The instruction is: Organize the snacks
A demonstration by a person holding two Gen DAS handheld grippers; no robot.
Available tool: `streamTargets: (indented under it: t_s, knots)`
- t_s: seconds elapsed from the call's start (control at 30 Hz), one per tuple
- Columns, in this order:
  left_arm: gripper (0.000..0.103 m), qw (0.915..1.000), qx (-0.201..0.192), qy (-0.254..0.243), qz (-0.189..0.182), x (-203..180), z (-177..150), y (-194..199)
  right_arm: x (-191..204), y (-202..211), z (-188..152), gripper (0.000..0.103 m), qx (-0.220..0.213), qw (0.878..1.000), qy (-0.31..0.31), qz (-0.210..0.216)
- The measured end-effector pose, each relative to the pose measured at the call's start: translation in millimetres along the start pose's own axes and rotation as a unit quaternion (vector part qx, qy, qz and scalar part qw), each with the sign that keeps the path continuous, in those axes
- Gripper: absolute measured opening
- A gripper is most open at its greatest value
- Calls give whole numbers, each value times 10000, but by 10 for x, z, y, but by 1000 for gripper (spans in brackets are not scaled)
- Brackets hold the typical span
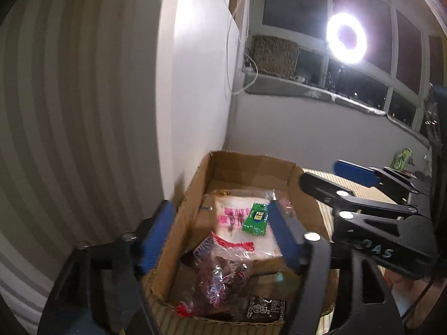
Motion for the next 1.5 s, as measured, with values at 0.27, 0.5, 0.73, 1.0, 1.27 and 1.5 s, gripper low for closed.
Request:
streamTargets:
  t_s: [0.27, 0.5, 0.73, 1.0, 1.27, 1.5]
  knots:
    - [79, 9991, -411, -103, 58, -25, 150, 235, -114, 405, 217, 103, -636, 9954, -9, -718]
    - [99, 9977, -591, -297, 172, -71, 246, 440, -220, 790, 228, 103, -890, 9887, -79, -1204]
    - [102, 9980, -483, -390, 129, -228, 235, 495, -423, 1223, 160, 103, -1041, 9810, -239, -1617]
    - [102, 9962, -459, -744, 12, -684, 172, 579, -791, 1786, -32, 103, -976, 9731, -495, -2027]
    - [102, 9918, -516, -907, -742, -1467, 124, 792, -1338, 2518, -210, 103, -903, 9493, -876, -2880]
    - [102, 9893, -496, -932, -1007, -1696, 79, 924, -1319, 2793, -118, 103, -962, 9460, -740, -3007]
Point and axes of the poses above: each gripper's, at about its wrist camera, not at the fingertips, and y roughly against the way its jaws point, x to its left, z to its top, the point moved 5 cm from there along -y, roughly the way its jaws point, and after that the axes turned 14 degrees about -x, right-handed, at the moved point
